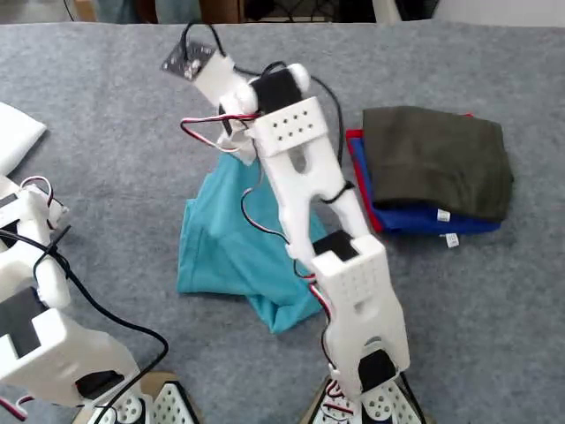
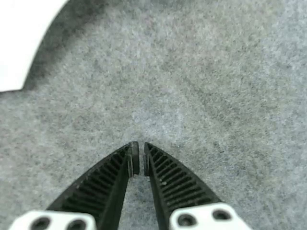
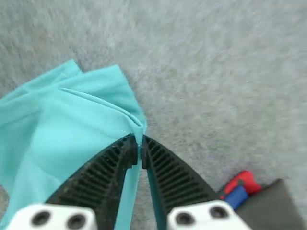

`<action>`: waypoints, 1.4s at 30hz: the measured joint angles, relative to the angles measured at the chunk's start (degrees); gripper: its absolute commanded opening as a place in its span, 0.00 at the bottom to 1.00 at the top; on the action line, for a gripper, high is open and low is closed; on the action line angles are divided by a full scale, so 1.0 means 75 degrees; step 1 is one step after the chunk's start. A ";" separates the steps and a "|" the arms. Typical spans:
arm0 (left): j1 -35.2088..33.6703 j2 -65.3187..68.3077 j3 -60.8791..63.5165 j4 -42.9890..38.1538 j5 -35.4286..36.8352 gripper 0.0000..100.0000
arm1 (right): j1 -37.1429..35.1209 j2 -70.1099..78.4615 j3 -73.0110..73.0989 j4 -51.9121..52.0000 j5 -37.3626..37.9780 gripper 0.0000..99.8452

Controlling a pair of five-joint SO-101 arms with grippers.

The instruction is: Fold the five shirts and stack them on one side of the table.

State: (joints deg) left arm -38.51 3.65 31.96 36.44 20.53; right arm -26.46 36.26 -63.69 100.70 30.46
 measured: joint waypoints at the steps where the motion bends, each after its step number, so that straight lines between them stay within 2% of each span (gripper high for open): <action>1: 0.0000 0.0000 0.0000 0.0000 0.0000 0.05 | 0.0000 -0.0211 -0.0141 0.0000 0.0000 0.01; 5: 0.0000 0.0000 0.0000 0.0000 0.0000 0.05 | 0.0059 -0.0996 -0.1055 0.0000 0.0000 0.01; 9: 0.0000 0.0000 -0.0047 0.0164 0.0000 0.05 | 0.0551 -0.1700 -0.2321 0.0000 -0.0223 0.01; 13: 0.0012 0.0000 -0.0445 0.0797 0.0000 0.05 | 0.1395 -0.2426 -0.3235 -0.0012 -0.0445 0.01; 17: 0.0692 0.0000 -0.1067 0.1536 0.0023 0.05 | 0.1958 -0.3141 -0.3188 0.0047 -0.0457 0.01; 23: 0.2450 0.0211 -0.3516 0.3575 0.0012 0.06 | 0.3153 -0.3927 -0.1242 0.0047 -0.0445 0.01; 27: 0.3305 0.0785 -0.4993 0.4173 0.0211 0.14 | 0.3810 -0.4196 0.0469 0.0047 -0.0047 0.01; 33: 0.4782 0.2227 -0.6670 0.4759 0.1207 0.15 | 0.4173 -0.4196 0.2872 -0.0387 0.0117 0.01; 42: 0.6142 0.4489 -1.0210 0.6939 0.2555 0.16 | 0.4337 -0.4196 0.5638 -0.2098 0.0117 0.01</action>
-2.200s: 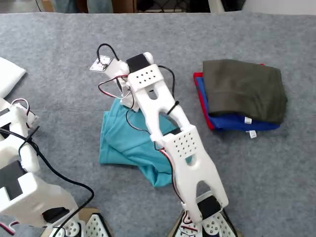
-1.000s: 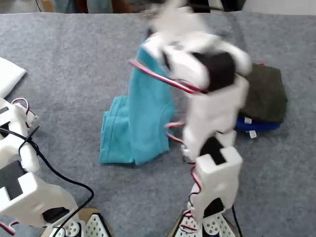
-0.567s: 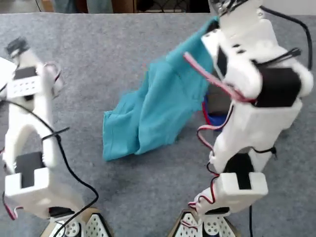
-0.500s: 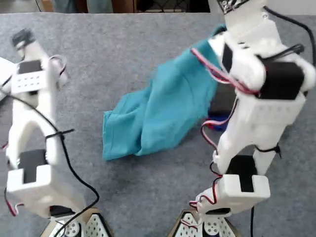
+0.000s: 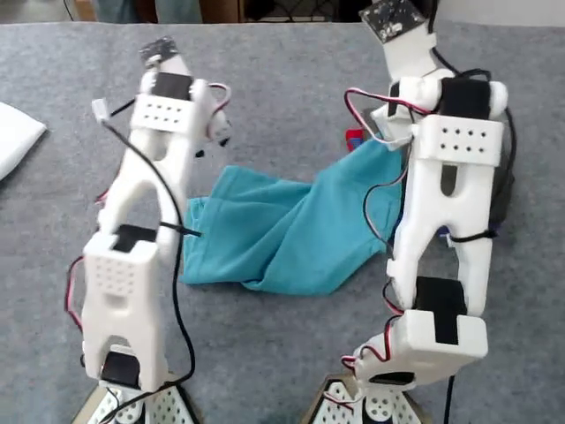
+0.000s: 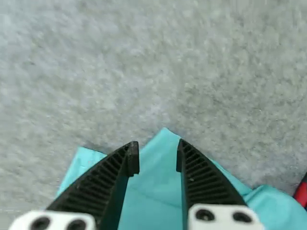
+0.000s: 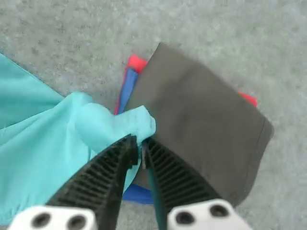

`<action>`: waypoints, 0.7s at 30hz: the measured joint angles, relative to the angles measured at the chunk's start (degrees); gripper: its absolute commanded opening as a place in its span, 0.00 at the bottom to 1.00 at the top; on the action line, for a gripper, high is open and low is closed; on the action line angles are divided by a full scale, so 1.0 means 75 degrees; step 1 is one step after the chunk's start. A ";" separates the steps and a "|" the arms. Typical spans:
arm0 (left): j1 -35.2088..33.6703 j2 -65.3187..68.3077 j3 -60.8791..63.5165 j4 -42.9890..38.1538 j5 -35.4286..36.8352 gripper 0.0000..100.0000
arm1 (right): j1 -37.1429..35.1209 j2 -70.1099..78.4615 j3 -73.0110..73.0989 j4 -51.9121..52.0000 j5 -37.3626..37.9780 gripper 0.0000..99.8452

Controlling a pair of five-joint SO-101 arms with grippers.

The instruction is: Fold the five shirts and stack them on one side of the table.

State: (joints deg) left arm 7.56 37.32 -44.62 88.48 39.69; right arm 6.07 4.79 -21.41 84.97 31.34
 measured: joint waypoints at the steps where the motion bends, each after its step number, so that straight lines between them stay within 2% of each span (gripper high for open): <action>1: 0.0094 0.0246 -0.0363 0.0152 0.0141 0.16 | 0.0000 0.0000 0.0188 -0.0234 0.0000 0.01; 8: 0.0352 0.1969 -0.2168 0.0434 0.0504 0.16 | 0.0012 0.0000 0.0656 -0.1242 -0.0012 0.01; 15: 0.0410 0.3024 -0.3048 0.0445 0.0738 0.16 | 0.0246 0.0000 0.0668 -0.1336 -0.0012 0.01; 21: 0.0399 0.3200 -0.3247 0.0504 0.0738 0.16 | 0.0258 0.0000 0.0668 -0.1418 -0.0012 0.01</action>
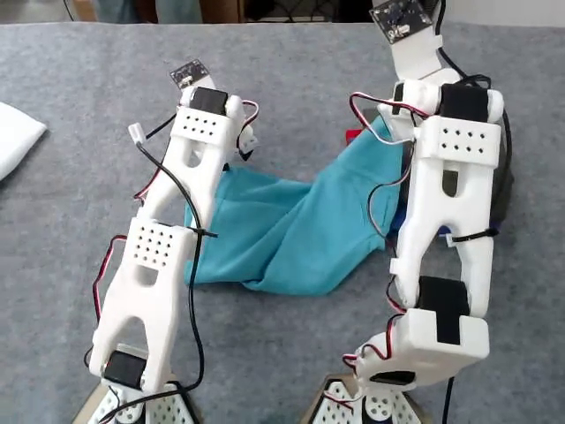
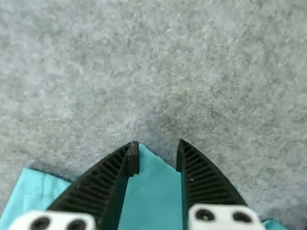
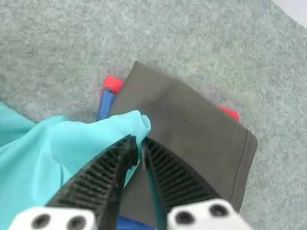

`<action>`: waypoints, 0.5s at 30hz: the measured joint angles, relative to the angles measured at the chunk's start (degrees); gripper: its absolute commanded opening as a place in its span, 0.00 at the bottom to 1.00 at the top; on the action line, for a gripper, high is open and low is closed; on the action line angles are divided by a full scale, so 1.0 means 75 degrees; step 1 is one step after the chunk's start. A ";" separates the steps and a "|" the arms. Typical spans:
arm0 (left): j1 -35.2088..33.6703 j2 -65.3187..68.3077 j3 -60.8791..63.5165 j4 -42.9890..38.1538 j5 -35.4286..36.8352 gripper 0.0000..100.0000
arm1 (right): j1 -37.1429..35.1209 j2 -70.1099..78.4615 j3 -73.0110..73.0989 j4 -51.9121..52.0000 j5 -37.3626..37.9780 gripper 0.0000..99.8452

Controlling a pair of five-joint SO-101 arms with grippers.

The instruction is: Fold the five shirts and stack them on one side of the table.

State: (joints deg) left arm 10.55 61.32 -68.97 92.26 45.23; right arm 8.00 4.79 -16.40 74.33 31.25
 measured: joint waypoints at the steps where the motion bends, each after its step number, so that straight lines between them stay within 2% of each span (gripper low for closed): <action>1: 0.0012 0.0000 -0.0047 0.0047 0.0000 0.16 | 0.0000 0.0000 0.0000 0.0000 0.0000 0.01; 15: 0.0293 0.0352 -0.0129 0.0094 0.0481 0.15 | 0.0000 0.0000 0.0023 0.0000 0.0000 0.01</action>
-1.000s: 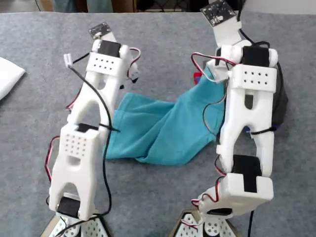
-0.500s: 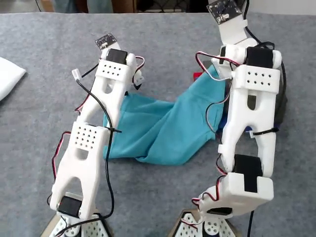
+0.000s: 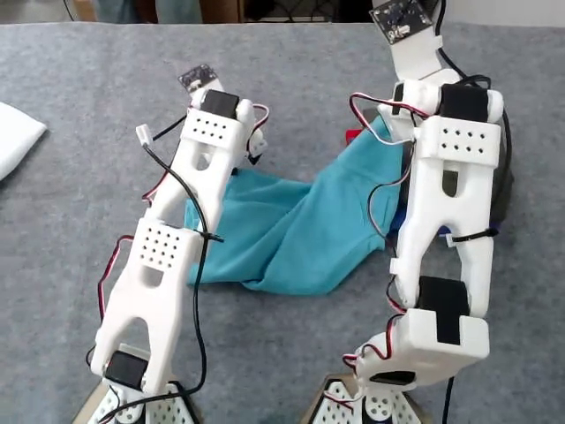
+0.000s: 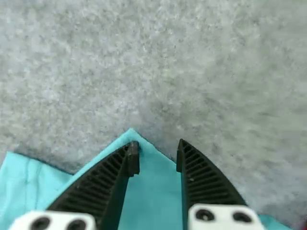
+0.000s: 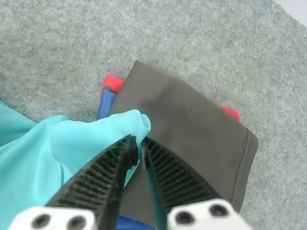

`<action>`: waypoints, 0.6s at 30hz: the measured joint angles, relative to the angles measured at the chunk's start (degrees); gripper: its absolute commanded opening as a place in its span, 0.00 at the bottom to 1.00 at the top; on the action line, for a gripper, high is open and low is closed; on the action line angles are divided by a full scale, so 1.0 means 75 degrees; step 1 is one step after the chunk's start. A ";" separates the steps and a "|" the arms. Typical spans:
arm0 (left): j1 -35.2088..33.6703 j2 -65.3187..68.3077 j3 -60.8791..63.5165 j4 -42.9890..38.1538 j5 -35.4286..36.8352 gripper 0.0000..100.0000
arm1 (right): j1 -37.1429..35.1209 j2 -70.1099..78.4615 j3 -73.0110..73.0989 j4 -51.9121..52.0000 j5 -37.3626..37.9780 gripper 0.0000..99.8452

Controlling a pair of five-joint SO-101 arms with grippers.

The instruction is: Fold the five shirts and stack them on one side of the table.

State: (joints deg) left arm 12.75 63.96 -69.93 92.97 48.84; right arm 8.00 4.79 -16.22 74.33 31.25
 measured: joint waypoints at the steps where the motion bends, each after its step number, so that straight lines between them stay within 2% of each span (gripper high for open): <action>1: -0.0023 0.0117 0.0000 0.0000 0.0023 0.15 | 0.0000 0.0000 0.0000 0.0000 0.0000 0.01; 18: -0.0375 0.0399 -0.0199 0.0305 0.0082 0.16 | 0.0000 0.0000 0.0000 -0.0094 0.0000 0.01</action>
State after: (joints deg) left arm 9.93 66.95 -71.43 95.25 49.45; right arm 8.00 4.79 -16.22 73.63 31.25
